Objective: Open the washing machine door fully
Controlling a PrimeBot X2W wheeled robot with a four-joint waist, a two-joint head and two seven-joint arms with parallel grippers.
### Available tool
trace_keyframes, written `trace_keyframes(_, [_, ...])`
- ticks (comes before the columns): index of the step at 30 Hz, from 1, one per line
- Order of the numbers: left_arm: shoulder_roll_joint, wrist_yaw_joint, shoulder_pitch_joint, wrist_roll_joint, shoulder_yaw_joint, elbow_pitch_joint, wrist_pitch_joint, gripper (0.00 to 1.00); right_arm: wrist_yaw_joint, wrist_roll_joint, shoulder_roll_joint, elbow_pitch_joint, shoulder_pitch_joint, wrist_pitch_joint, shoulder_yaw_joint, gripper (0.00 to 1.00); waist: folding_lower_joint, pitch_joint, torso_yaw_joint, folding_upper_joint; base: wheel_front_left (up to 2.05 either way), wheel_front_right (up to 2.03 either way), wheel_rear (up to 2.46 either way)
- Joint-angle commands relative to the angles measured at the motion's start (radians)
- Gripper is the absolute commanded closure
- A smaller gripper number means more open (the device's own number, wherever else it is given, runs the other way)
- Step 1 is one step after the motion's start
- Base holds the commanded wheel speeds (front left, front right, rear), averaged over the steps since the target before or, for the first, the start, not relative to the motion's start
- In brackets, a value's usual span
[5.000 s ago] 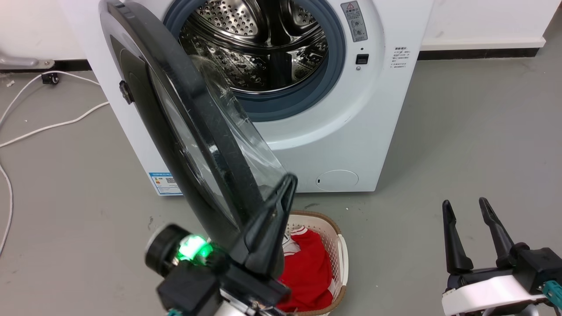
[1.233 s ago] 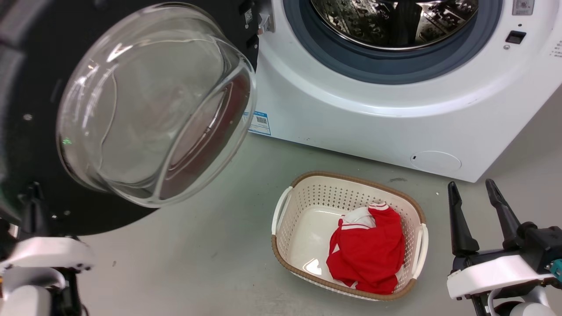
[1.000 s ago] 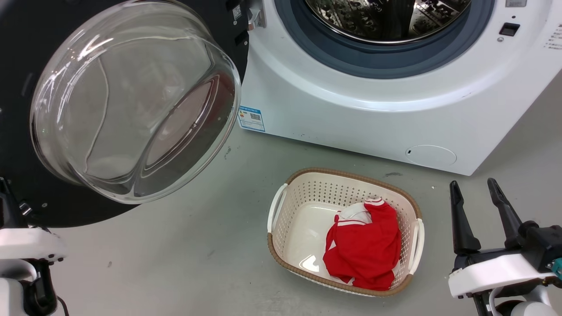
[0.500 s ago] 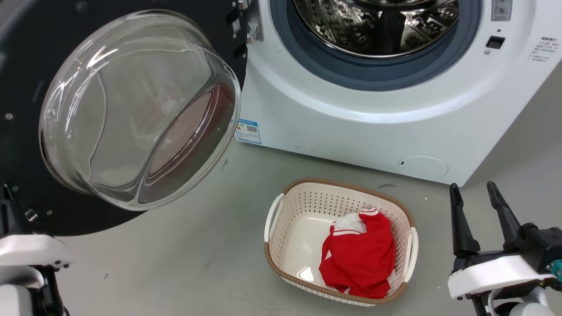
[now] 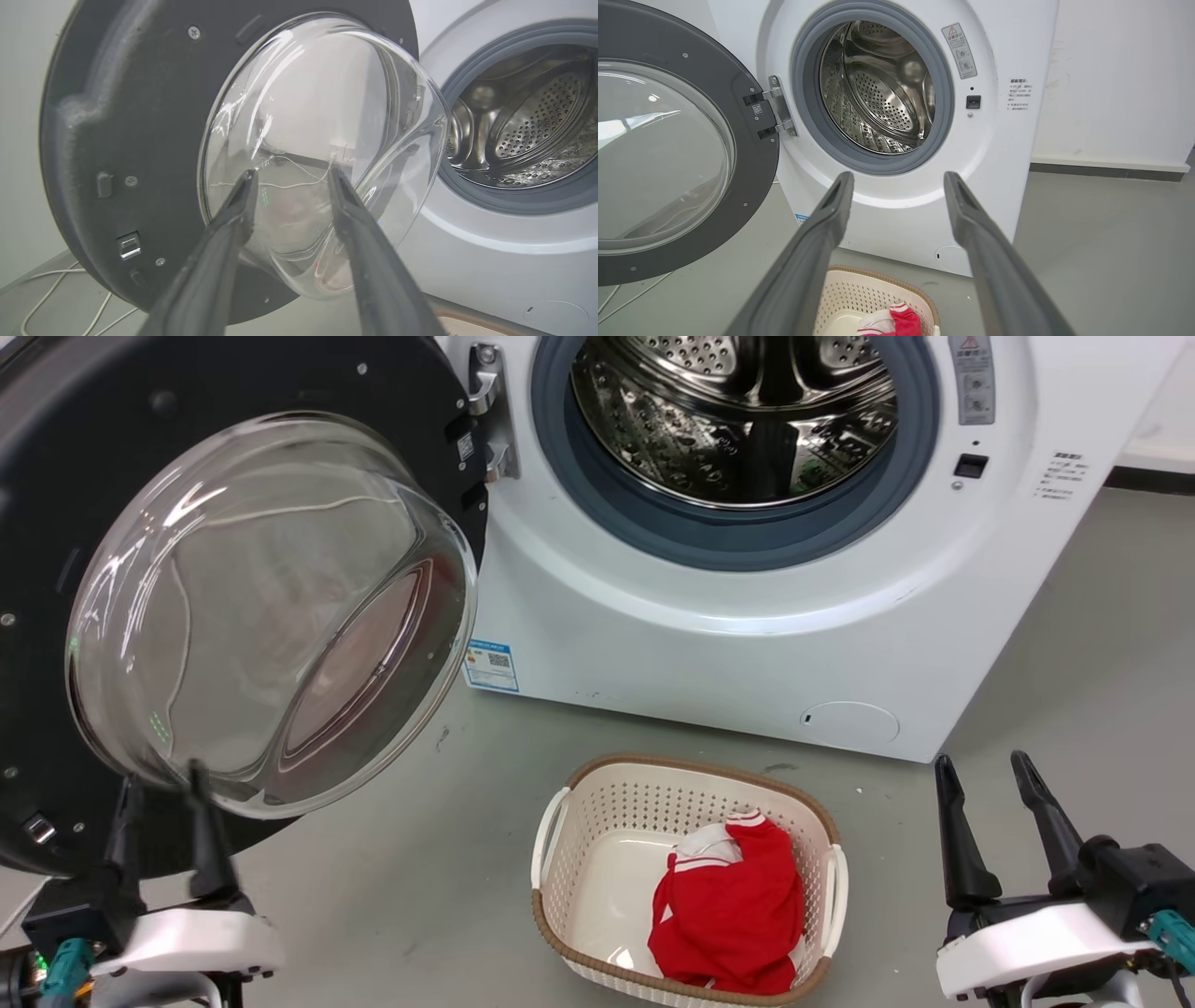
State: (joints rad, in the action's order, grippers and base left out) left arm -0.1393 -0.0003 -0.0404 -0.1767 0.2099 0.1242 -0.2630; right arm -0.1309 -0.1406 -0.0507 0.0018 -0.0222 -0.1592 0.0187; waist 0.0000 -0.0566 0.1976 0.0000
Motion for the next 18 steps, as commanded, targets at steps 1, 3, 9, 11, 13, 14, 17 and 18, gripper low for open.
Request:
trace_keyframes(1, [0.002, -0.003, 0.005, 0.003, -0.001, -0.007, -0.002, 0.0, 0.0, -0.004, 0.001, -0.001, -0.003, -0.006, 0.0, 0.0, 0.0, 0.007, -0.007, 0.0, 0.0, 0.0, 0.0])
trace_keyframes(3, [0.01, -0.011, 0.008, 0.015, -0.022, -0.017, -0.002, 0.0, 0.0, -0.004, 0.001, 0.0, -0.009, -0.006, -0.002, 0.0, 0.0, 0.017, -0.017, 0.0, 0.0, 0.0, 0.0])
trace_keyframes(9, [0.02, -0.035, -0.014, 0.042, -0.076, -0.04, -0.002, 0.0, 0.0, 0.008, 0.001, -0.011, -0.015, -0.002, -0.009, 0.0, 0.0, 0.033, -0.065, 0.0, 0.0, 0.0, 0.0])
trace_keyframes(11, [0.024, -0.043, -0.029, 0.047, -0.096, -0.042, -0.002, 0.0, 0.0, 0.014, 0.001, -0.013, -0.01, -0.001, -0.01, 0.0, 0.0, 0.035, -0.089, 0.0, 0.0, 0.0, 0.0])
trace_keyframes(13, [0.031, -0.053, -0.042, 0.055, -0.122, -0.043, -0.002, 0.0, 0.0, 0.022, 0.001, -0.016, -0.002, 0.0, -0.008, 0.0, 0.0, 0.036, -0.111, 0.0, 0.0, 0.0, 0.0])
trace_keyframes(14, [0.035, -0.057, -0.049, 0.056, -0.131, -0.04, -0.002, 0.0, 0.0, 0.024, 0.001, -0.018, 0.004, 0.0, -0.011, 0.0, 0.0, 0.035, -0.123, 0.0, 0.0, 0.0, 0.0])
trace_keyframes(17, [0.04, -0.069, -0.08, 0.063, -0.166, -0.031, -0.002, 0.0, 0.0, 0.031, 0.001, -0.024, 0.015, 0.001, -0.008, 0.0, 0.0, 0.032, -0.154, 0.0, 0.0, 0.0, 0.0])
trace_keyframes(18, [0.043, -0.071, -0.089, 0.065, -0.178, -0.027, -0.002, 0.0, 0.0, 0.033, 0.001, -0.026, 0.018, 0.002, -0.008, 0.0, 0.0, 0.03, -0.162, 0.0, 0.0, 0.0, 0.0])
